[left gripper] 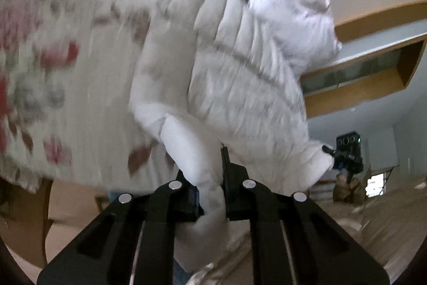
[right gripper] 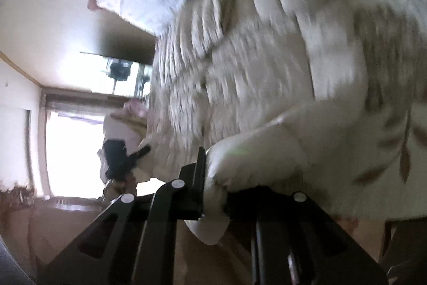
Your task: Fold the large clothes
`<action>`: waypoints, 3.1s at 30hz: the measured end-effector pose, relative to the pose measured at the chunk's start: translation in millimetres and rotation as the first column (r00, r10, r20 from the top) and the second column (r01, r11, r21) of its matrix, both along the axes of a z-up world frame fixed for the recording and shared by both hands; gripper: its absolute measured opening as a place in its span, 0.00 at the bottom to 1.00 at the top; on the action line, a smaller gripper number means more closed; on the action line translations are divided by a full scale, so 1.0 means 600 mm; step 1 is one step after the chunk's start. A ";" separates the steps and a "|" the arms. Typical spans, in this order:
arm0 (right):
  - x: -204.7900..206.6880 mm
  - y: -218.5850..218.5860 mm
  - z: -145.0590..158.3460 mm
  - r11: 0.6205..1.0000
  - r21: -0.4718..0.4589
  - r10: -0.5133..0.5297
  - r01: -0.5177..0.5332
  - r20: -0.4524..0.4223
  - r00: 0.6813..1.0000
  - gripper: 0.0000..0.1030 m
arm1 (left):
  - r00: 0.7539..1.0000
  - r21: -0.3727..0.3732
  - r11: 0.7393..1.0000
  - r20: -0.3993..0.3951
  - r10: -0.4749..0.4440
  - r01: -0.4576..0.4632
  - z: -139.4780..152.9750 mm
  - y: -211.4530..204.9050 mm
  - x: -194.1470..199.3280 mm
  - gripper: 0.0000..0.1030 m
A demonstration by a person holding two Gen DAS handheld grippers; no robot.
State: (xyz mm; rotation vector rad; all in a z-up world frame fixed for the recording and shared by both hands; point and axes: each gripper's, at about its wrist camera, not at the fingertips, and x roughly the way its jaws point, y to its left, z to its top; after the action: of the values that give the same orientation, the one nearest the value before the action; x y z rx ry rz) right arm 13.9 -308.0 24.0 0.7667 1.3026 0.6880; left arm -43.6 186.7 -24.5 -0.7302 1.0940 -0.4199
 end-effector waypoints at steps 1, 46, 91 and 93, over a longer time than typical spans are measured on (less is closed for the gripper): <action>0.004 -0.001 0.005 1.000 -0.009 -0.020 0.021 0.022 1.000 0.12 | 1.000 0.002 1.000 0.017 0.013 -0.013 0.007 0.000 0.006 0.11; 0.384 -0.034 -0.001 0.786 -0.170 -0.562 0.595 0.206 0.801 0.57 | 0.923 -0.014 0.926 0.065 0.379 -0.378 0.014 0.005 0.422 0.54; 0.423 -0.020 -0.028 0.559 -0.627 -0.410 0.543 0.361 0.838 0.33 | 0.974 0.569 0.791 0.139 0.177 -0.225 -0.008 -0.117 0.488 0.80; 0.398 -0.012 -0.017 0.595 -0.597 -0.381 0.539 0.380 0.843 0.33 | 0.974 0.565 0.794 0.146 0.173 -0.225 -0.003 -0.116 0.483 0.81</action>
State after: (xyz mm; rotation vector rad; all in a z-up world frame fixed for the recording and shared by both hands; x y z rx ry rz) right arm 252.4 -315.2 14.0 0.3592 0.9751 -0.1689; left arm 246.5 117.1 -26.0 -0.2701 0.9757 0.0757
